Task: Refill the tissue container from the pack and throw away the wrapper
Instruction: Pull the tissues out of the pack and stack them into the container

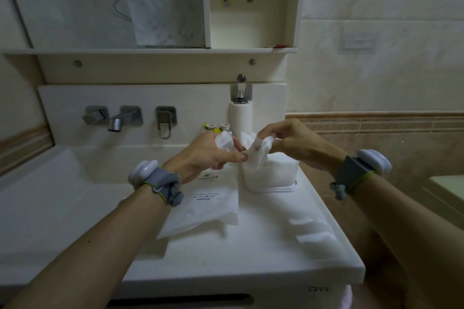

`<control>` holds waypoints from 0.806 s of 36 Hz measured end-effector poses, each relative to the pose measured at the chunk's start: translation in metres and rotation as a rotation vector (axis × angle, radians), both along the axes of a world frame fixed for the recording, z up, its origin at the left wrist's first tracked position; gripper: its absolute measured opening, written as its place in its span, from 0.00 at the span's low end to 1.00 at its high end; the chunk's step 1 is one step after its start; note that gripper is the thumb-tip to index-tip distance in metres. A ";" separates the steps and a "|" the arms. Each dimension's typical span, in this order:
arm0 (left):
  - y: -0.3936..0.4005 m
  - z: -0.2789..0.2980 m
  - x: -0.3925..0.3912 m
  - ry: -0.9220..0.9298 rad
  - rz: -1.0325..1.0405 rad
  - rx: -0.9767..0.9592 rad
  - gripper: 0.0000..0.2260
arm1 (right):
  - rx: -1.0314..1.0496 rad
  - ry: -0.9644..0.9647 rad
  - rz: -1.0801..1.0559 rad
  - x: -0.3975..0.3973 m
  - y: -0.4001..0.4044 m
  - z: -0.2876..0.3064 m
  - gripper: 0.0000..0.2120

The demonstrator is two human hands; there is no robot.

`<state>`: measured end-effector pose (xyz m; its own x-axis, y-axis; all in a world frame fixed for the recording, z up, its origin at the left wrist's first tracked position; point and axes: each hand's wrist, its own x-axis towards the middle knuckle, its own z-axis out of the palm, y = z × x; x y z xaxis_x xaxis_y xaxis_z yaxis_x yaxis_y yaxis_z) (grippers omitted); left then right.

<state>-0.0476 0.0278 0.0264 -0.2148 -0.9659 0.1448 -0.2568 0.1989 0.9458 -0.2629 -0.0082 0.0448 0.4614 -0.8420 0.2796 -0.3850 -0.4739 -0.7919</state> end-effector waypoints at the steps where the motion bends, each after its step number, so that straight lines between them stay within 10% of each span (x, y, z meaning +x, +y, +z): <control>1: 0.000 0.000 0.000 0.002 -0.010 -0.011 0.08 | 0.000 0.009 -0.002 0.000 -0.001 -0.001 0.10; 14: 0.006 0.005 -0.012 -0.047 0.016 -0.152 0.21 | -0.076 0.062 0.044 0.002 -0.001 0.001 0.11; 29: -0.003 0.020 -0.023 -0.190 0.257 -0.160 0.03 | -0.333 0.212 -0.026 0.010 0.000 0.000 0.15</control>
<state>-0.0708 0.0244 0.0468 -0.0051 -0.9602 0.2792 -0.4860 0.2463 0.8385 -0.2531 -0.0081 0.0443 0.5175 -0.7336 0.4404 -0.5388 -0.6792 -0.4984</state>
